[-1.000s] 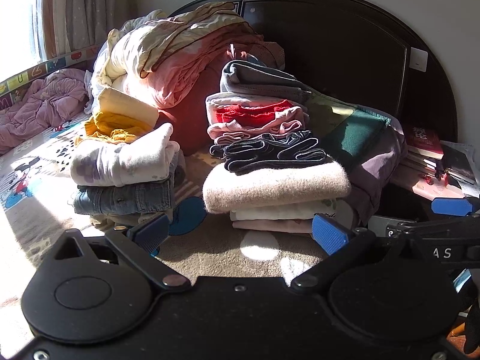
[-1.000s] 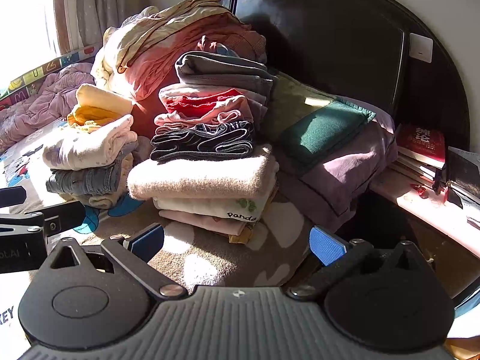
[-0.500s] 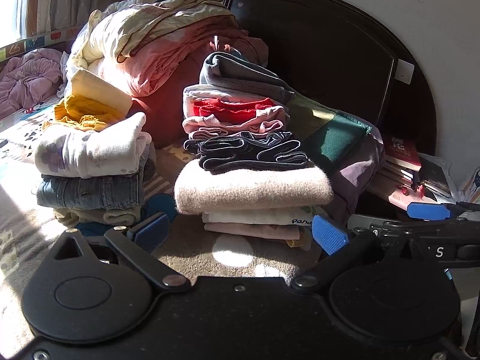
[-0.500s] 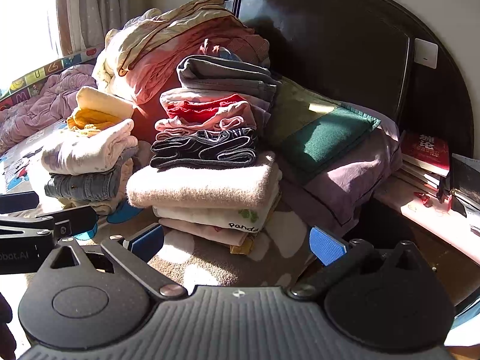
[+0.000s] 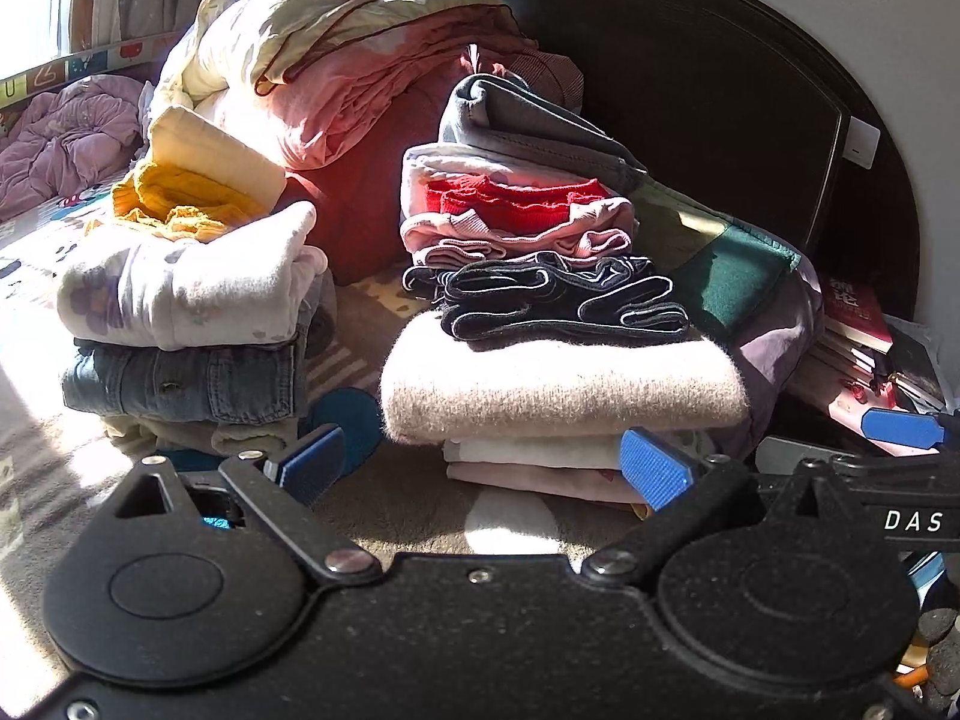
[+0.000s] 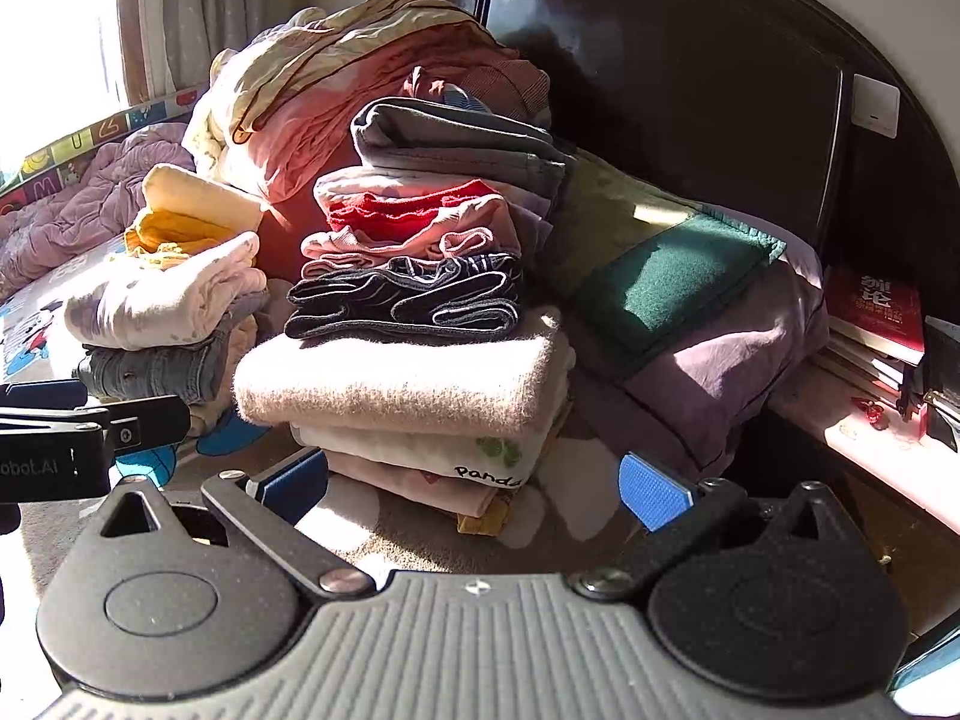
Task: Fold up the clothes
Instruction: 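Reach both grippers to the beige sweater on the clothes stack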
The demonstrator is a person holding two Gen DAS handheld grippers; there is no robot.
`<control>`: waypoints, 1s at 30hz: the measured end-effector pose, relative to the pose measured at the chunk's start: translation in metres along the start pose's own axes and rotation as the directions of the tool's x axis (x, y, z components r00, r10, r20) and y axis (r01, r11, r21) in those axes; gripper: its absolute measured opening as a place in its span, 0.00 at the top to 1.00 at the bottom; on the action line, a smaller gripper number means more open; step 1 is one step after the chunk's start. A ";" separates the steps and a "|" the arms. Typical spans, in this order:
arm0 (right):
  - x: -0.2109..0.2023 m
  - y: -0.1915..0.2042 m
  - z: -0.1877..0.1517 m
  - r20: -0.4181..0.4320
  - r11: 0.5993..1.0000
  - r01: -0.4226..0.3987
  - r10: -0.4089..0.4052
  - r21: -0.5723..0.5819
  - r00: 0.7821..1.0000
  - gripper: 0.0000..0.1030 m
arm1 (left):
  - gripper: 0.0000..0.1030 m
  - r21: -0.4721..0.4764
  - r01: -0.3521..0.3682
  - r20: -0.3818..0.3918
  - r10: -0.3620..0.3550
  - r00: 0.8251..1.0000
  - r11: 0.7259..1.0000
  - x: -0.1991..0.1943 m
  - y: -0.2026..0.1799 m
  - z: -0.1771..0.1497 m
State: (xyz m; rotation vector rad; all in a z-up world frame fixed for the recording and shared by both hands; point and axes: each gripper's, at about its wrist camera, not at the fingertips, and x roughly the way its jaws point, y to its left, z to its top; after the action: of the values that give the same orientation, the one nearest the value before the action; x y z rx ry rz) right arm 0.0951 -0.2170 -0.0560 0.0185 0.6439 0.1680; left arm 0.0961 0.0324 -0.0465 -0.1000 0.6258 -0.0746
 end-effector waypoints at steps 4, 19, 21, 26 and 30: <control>0.018 -0.009 0.000 0.021 0.999 -0.031 0.030 0.030 0.999 0.01 | 0.11 -0.014 0.018 -0.004 -0.018 1.000 1.000 0.024 0.010 -0.002; 0.081 -0.034 0.001 0.027 0.987 -0.141 0.139 0.072 0.990 0.46 | 0.35 -0.231 0.128 0.008 -0.130 0.992 0.964 0.103 0.066 -0.009; 0.084 -0.036 0.002 0.029 0.987 -0.144 0.143 0.074 0.989 0.46 | 0.36 -0.266 0.164 0.014 -0.166 0.986 0.950 0.111 0.073 -0.008; 0.096 -0.039 0.002 0.016 0.982 -0.165 0.164 0.088 0.986 0.41 | 0.42 -0.326 0.243 0.018 -0.251 0.968 0.913 0.129 0.080 -0.001; 0.102 -0.037 0.002 0.012 0.979 -0.184 0.184 0.091 0.983 0.39 | 0.65 -0.287 0.245 0.045 -0.242 0.969 0.926 0.121 0.071 0.003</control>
State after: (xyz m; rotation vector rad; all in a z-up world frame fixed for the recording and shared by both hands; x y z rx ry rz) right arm 0.1821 -0.2372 -0.1183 0.1676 0.6463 0.3171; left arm 0.1989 0.0914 -0.1224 -0.4639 0.6097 -0.2227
